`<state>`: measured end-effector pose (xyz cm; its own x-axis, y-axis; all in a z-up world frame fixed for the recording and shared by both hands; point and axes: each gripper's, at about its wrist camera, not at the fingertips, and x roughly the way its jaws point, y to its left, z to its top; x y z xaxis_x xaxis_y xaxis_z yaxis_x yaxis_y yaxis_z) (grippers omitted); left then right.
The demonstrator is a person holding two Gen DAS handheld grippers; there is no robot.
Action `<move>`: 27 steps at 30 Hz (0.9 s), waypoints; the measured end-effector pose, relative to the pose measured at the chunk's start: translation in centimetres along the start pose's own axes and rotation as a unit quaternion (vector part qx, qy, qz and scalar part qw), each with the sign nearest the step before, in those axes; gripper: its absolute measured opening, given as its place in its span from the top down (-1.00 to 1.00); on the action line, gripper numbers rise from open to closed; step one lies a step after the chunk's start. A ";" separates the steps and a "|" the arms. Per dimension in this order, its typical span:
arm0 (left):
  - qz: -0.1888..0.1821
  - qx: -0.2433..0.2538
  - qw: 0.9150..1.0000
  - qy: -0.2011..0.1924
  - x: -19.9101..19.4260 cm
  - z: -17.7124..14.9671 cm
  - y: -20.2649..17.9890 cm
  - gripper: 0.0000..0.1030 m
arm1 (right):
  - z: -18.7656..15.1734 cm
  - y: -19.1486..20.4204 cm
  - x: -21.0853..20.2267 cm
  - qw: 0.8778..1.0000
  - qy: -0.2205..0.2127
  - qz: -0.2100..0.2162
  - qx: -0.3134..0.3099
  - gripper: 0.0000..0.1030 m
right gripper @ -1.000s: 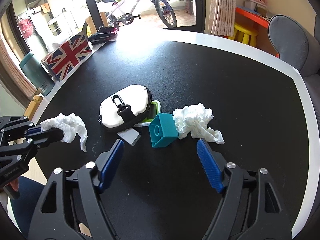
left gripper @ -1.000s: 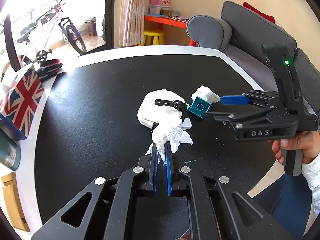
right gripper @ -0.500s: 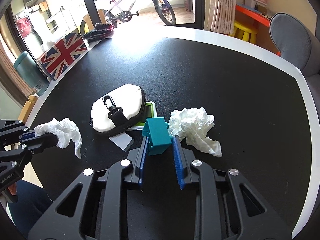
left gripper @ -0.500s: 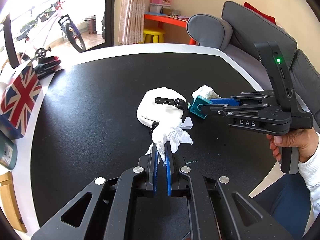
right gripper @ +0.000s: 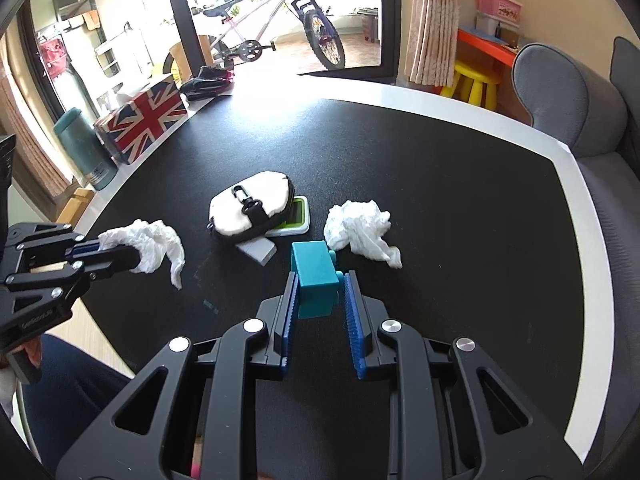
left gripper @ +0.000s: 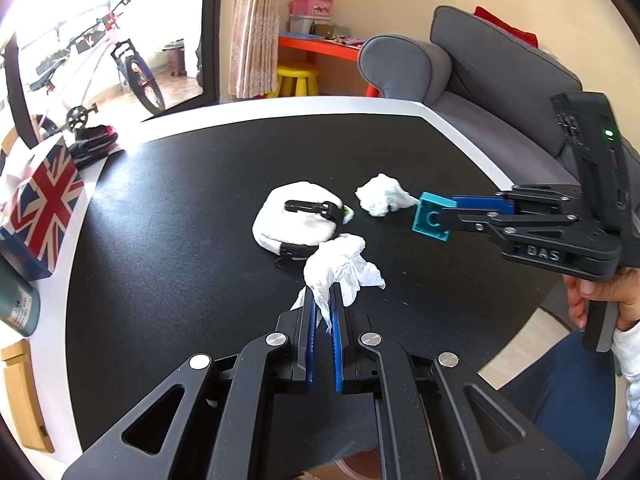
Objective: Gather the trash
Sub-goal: 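Carry tissue and teal block over the pink bin and open both grippers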
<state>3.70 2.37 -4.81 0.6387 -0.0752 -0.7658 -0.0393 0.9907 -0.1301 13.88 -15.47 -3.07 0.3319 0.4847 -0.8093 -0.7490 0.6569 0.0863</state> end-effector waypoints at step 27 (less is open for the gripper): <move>-0.049 0.041 0.996 0.056 -2.8 -10.9 -8.5 0.87 | -15.1 4.0 -9.1 0.999 0.026 0.018 0.001 0.57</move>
<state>-6.13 -7.04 -8.39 0.5470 -0.1789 -0.8178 0.0849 0.9837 -0.1585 -0.78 -25.99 -4.12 0.2745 0.4768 -0.8351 -0.7587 0.6410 0.1165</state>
